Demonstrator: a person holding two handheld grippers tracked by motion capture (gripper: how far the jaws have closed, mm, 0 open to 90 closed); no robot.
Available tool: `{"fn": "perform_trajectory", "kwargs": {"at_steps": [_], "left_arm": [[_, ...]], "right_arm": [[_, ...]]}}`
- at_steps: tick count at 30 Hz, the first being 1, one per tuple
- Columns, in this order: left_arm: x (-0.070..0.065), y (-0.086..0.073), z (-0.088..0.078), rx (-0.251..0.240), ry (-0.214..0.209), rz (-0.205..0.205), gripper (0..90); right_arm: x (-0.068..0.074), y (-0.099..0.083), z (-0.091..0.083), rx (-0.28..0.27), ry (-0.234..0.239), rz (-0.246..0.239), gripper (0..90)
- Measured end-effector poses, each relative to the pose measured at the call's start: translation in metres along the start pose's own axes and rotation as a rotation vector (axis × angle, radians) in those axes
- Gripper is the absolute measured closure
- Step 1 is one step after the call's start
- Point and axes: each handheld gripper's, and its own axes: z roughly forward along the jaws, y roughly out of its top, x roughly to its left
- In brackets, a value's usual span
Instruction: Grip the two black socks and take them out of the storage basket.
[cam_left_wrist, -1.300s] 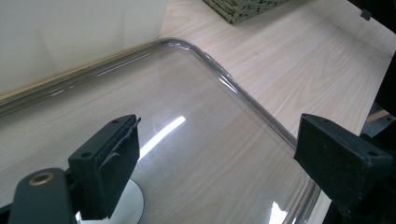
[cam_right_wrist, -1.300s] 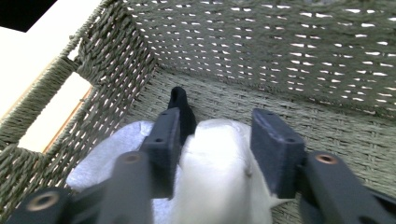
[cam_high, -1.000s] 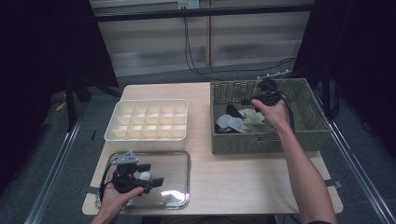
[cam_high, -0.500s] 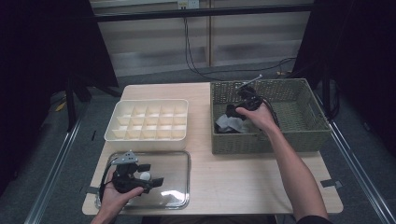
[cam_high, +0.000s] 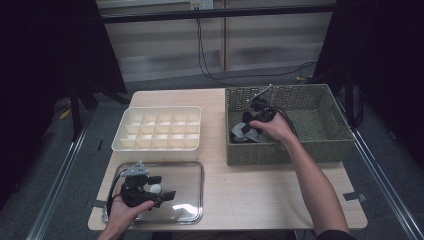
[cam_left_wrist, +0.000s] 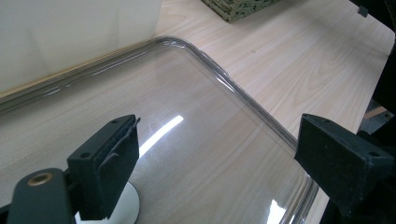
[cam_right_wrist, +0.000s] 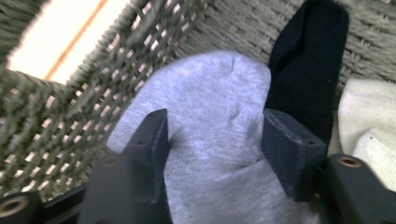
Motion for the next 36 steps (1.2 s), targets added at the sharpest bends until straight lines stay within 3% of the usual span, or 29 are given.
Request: {"fn": "perform_trajectory", "kwargs": {"at_steps": [4, 7, 14, 19, 30, 36], "left_arm": [[0.000, -0.001, 0.000, 0.003, 0.001, 0.003, 13.4], [0.000, -0.001, 0.000, 0.003, -0.001, 0.003, 13.4], [0.000, -0.001, -0.001, 0.001, 0.000, 0.001, 13.4], [0.000, -0.001, -0.001, 0.000, 0.000, 0.001, 13.4], [0.000, 0.000, 0.000, 0.000, 0.001, -0.002, 13.4], [0.001, 0.000, 0.000, 0.003, 0.001, 0.000, 13.2]], "right_arm": [[0.002, 0.001, 0.000, 0.024, -0.010, -0.007, 75.6], [0.001, 0.001, -0.003, -0.004, -0.010, -0.016, 85.6], [-0.005, -0.001, -0.023, -0.145, 0.046, 0.042, 86.6], [-0.012, -0.005, -0.039, -0.240, 0.056, 0.056, 86.7], [-0.046, -0.029, -0.072, -0.350, 0.023, 0.124, 86.7], [-0.059, -0.038, -0.078, -0.366, 0.023, 0.150, 86.0]]}}
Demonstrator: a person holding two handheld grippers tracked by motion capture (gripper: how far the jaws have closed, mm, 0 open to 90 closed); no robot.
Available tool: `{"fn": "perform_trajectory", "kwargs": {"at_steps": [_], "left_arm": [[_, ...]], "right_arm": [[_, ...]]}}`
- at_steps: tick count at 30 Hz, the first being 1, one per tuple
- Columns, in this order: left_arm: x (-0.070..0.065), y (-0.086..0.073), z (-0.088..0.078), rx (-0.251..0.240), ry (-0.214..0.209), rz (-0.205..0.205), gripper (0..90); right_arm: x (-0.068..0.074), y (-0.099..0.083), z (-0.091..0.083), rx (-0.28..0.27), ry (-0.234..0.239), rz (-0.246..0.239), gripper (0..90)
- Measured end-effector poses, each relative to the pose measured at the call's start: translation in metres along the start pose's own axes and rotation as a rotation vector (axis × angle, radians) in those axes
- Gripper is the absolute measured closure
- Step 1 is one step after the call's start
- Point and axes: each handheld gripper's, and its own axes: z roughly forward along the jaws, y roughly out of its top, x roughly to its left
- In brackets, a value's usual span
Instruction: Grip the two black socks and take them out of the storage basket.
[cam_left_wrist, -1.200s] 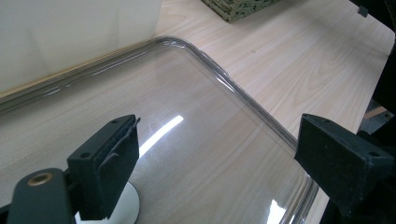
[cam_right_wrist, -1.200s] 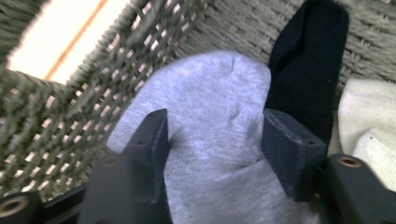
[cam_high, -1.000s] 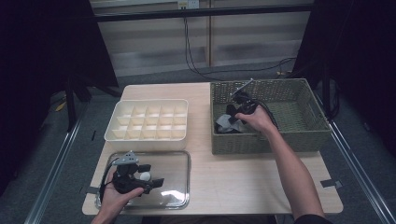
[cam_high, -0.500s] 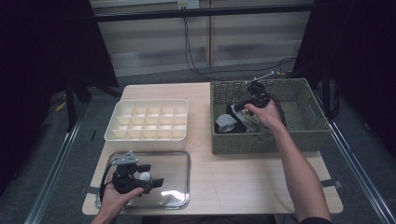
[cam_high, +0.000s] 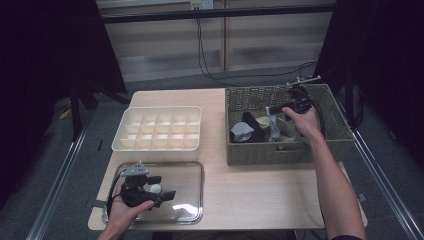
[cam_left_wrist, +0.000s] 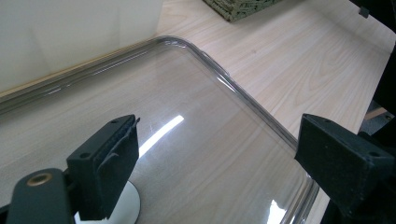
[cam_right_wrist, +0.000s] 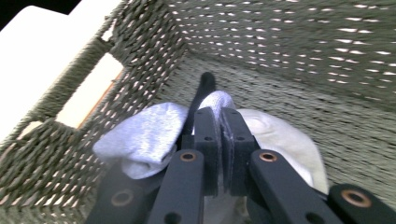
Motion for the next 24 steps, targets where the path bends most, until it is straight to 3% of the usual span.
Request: {"fn": "perform_trajectory", "kwargs": {"at_steps": [8, 17, 24], "left_arm": [[0.000, -0.001, -0.001, -0.002, 0.000, -0.001, 13.2], [0.000, -0.001, 0.000, 0.001, 0.000, -0.002, 13.2], [0.000, 0.000, 0.001, 0.003, -0.003, -0.001, 13.1]], "right_arm": [[-0.007, -0.003, -0.004, 0.025, -0.068, 0.009, 82.0], [-0.006, -0.001, -0.008, 0.023, -0.134, 0.000, 63.6], [0.005, 0.007, -0.010, -0.014, -0.131, -0.026, 58.8]]}}
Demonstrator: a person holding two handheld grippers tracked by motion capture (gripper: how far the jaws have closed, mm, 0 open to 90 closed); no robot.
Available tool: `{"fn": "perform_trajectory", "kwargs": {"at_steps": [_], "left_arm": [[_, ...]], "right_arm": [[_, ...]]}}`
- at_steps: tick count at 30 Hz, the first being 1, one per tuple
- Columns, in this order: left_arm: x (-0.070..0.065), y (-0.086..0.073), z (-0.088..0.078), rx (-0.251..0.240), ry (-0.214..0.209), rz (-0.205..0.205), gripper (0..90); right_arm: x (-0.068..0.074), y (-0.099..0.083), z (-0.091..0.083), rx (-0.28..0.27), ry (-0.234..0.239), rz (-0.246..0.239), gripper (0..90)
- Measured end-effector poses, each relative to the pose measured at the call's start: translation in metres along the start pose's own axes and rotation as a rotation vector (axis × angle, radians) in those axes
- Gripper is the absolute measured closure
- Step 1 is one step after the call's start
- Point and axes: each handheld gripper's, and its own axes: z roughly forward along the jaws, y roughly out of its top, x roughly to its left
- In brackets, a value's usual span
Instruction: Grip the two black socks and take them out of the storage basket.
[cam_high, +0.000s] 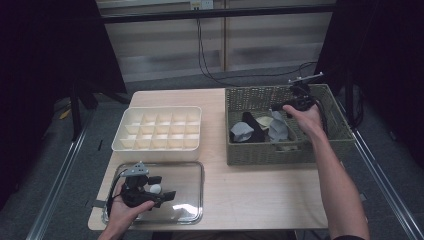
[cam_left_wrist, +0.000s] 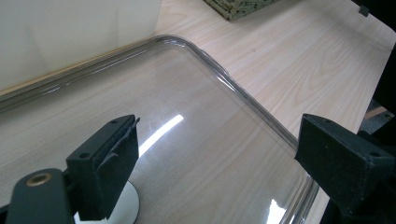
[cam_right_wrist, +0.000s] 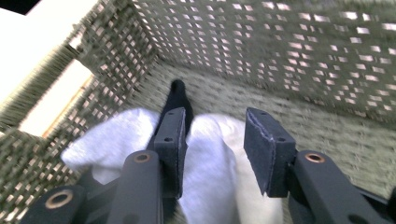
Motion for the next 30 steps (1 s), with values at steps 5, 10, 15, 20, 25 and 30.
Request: {"fn": "perform_trajectory", "kwargs": {"at_steps": [5, 10, 15, 20, 25, 30], "left_arm": [[0.000, 0.000, 0.000, -0.001, -0.001, 0.001, 13.1], [0.000, 0.000, 0.000, -0.002, 0.001, -0.002, 13.1], [0.001, 0.000, 0.001, -0.001, -0.004, -0.003, 13.0], [0.001, 0.001, 0.001, 0.002, -0.008, 0.001, 13.0], [0.001, 0.001, 0.000, 0.003, -0.007, -0.001, 12.9], [0.002, 0.000, 0.000, 0.003, -0.010, -0.002, 12.9]], "right_arm": [[0.012, 0.008, 0.005, -0.020, 0.035, -0.008, 59.2], [0.023, 0.012, 0.021, 0.003, 0.072, -0.022, 65.3], [0.033, 0.015, 0.041, 0.023, 0.090, -0.026, 65.8], [0.042, 0.022, 0.062, 0.078, 0.095, -0.041, 65.7], [0.043, 0.020, 0.081, 0.138, 0.079, -0.026, 66.3], [0.039, 0.016, 0.092, 0.173, 0.042, -0.005, 63.9]]}}
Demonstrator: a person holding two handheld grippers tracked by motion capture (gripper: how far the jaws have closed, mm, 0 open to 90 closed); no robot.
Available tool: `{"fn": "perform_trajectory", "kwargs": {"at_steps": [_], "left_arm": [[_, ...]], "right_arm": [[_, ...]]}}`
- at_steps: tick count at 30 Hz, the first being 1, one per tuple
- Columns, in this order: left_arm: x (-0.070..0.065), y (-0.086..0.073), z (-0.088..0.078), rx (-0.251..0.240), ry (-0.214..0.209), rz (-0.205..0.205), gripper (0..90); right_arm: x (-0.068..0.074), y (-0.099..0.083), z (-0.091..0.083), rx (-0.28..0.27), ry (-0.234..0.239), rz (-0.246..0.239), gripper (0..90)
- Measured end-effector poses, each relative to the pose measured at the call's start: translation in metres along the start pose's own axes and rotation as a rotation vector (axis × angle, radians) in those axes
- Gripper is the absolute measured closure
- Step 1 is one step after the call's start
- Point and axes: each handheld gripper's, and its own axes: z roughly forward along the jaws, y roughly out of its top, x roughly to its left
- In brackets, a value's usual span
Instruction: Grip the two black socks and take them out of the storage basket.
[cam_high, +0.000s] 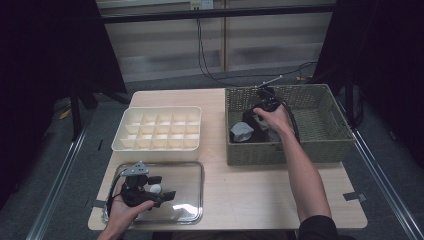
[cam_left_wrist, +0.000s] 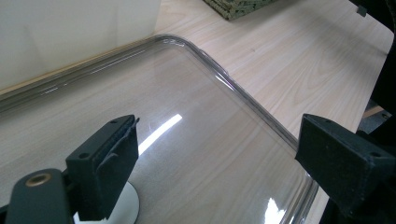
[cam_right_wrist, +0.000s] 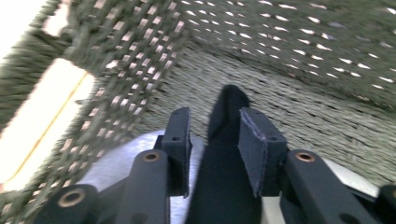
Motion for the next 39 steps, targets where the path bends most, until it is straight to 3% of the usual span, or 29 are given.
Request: {"fn": "perform_trajectory", "kwargs": {"at_steps": [2, 11, 14, 17, 39], "left_arm": [[0.000, 0.000, 0.000, -0.002, 0.003, 0.000, 12.9], [-0.001, -0.001, -0.001, -0.002, 0.002, 0.005, 12.8], [-0.002, -0.001, -0.001, -0.002, 0.003, 0.008, 12.8], [-0.002, -0.001, -0.001, 0.000, 0.003, 0.008, 12.8], [0.002, 0.000, -0.005, -0.016, 0.015, 0.001, 12.7]], "right_arm": [[-0.003, 0.000, 0.001, -0.001, -0.003, 0.002, 64.9], [-0.004, -0.001, 0.016, 0.115, -0.043, -0.017, 65.2], [-0.001, -0.002, 0.019, 0.156, -0.030, -0.028, 77.0], [-0.001, -0.001, 0.015, 0.126, -0.014, -0.022, 86.6], [0.002, -0.003, -0.021, -0.129, 0.131, -0.012, 87.3]]}}
